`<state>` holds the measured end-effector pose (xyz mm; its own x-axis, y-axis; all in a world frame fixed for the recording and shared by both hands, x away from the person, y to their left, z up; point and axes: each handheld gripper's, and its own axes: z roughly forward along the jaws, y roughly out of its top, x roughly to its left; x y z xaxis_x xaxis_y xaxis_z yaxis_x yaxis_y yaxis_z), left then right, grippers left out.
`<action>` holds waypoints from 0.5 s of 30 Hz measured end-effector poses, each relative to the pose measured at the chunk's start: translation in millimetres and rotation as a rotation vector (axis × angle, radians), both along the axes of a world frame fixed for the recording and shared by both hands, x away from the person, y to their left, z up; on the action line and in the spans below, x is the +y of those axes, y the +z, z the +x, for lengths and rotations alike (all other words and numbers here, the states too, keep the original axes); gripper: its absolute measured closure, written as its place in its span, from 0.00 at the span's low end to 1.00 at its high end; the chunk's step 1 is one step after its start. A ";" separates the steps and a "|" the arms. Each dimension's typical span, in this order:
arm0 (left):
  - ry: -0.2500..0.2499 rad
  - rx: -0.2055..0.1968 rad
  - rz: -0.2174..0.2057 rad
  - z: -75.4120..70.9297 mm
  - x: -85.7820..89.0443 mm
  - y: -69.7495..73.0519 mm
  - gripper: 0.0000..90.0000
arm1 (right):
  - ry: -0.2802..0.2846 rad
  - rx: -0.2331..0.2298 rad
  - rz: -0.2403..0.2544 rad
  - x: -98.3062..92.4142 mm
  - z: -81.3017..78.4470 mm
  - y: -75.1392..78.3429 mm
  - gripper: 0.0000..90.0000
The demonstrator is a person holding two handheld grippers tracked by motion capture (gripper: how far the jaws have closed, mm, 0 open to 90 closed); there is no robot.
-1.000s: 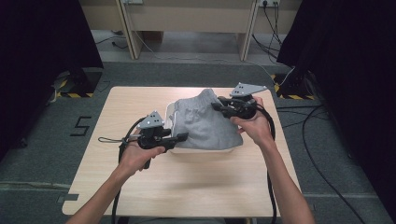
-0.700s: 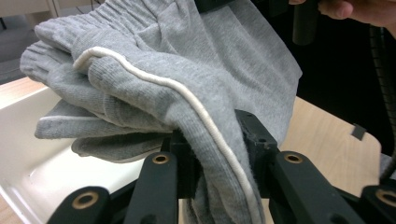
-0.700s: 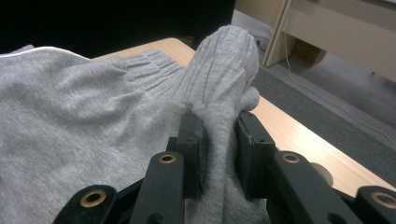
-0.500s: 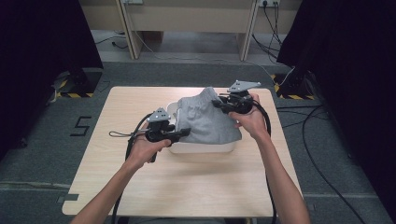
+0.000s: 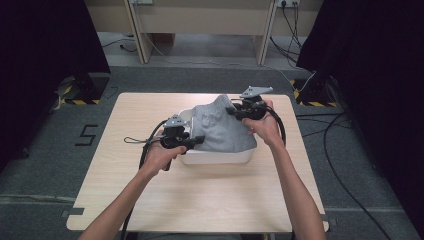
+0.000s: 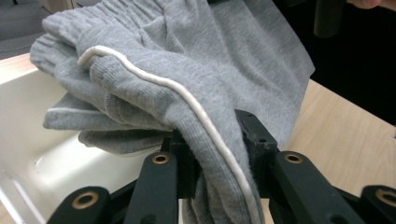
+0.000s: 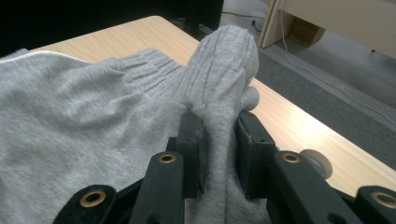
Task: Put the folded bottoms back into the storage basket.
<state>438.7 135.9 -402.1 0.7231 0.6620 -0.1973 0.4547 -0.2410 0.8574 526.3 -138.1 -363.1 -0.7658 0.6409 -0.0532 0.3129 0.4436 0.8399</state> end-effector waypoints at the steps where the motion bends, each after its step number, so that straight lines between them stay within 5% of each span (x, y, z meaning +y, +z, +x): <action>1: -0.001 0.003 0.000 0.7 -0.2 -1.2 0.78 | -0.003 0.003 0.000 0.3 0.3 -0.8 0.82; 15: 0.030 0.018 0.034 9.2 -4.3 -18.5 0.78 | -0.009 0.031 -0.028 8.6 13.5 -19.0 0.82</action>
<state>447.9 131.6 -420.6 0.6994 0.6898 -0.1872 0.4776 -0.2562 0.8404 539.8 -129.5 -382.1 -0.7614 0.6465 -0.0472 0.3428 0.4633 0.8172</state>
